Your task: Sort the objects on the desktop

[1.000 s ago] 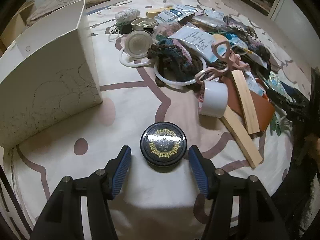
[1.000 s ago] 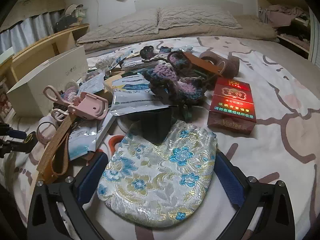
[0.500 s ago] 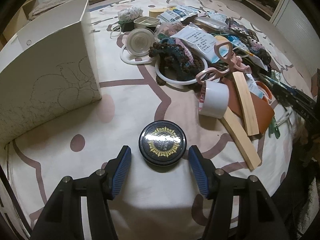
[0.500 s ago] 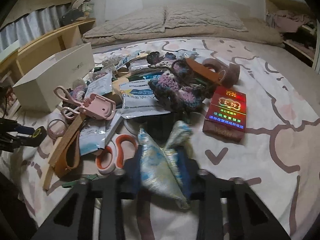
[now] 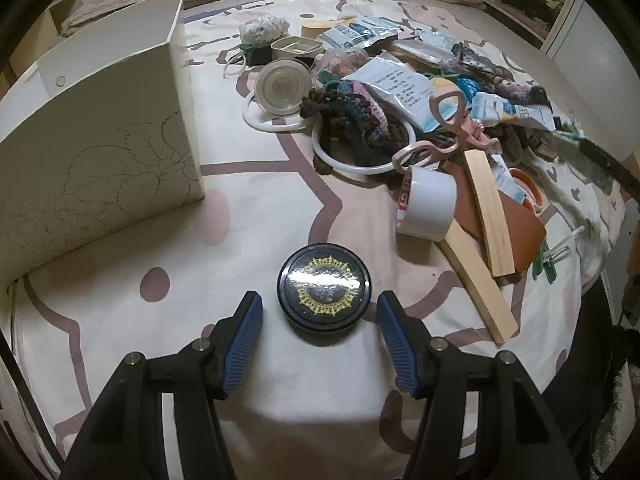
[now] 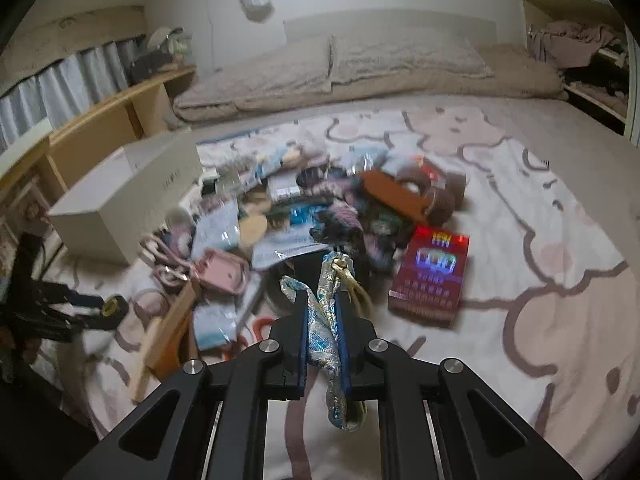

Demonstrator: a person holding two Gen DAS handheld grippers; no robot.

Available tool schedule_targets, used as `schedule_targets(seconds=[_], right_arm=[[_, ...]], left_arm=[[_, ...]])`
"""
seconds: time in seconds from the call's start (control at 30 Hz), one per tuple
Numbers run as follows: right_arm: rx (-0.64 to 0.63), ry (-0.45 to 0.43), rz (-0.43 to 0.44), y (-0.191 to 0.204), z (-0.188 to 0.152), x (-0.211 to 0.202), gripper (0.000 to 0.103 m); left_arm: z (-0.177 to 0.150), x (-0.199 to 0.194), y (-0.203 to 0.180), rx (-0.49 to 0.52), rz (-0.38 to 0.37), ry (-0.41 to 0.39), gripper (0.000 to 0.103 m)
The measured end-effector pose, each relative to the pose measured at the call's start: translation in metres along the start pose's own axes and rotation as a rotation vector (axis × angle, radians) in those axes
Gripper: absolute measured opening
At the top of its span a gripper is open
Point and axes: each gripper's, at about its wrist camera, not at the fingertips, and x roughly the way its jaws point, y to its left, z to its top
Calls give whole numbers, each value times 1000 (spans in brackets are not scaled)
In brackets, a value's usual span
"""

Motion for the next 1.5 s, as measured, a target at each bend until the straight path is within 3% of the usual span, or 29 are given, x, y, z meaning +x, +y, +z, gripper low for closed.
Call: schedule_targets(seconds=[0.33, 0.43, 0.57, 0.67, 0.83, 1.0, 1.2, 1.5], right_arm=[[-21, -60, -12, -1, 20, -27, 13], [-162, 27, -98, 12, 17, -15, 13], [-349, 177, -131, 26, 1, 2, 13], [-581, 264, -174, 38, -7, 7, 13], [-807, 282, -219, 53, 7, -4, 13], [-910, 305, -206, 70, 20, -3, 13], [-938, 399, -159, 75, 12, 17, 13], [-735, 511, -21, 57, 4, 37, 13]], left_arm=[[-1, 5, -2, 7, -2, 15, 60], [-1, 6, -1, 3, -2, 18, 60], [-1, 5, -2, 8, 1, 16, 60], [-1, 4, -2, 10, 1, 15, 60], [0, 5, -3, 12, 0, 16, 60], [-1, 7, -4, 14, -1, 19, 60], [-2, 7, -4, 14, -6, 18, 60], [-2, 8, -3, 11, -12, 21, 60]])
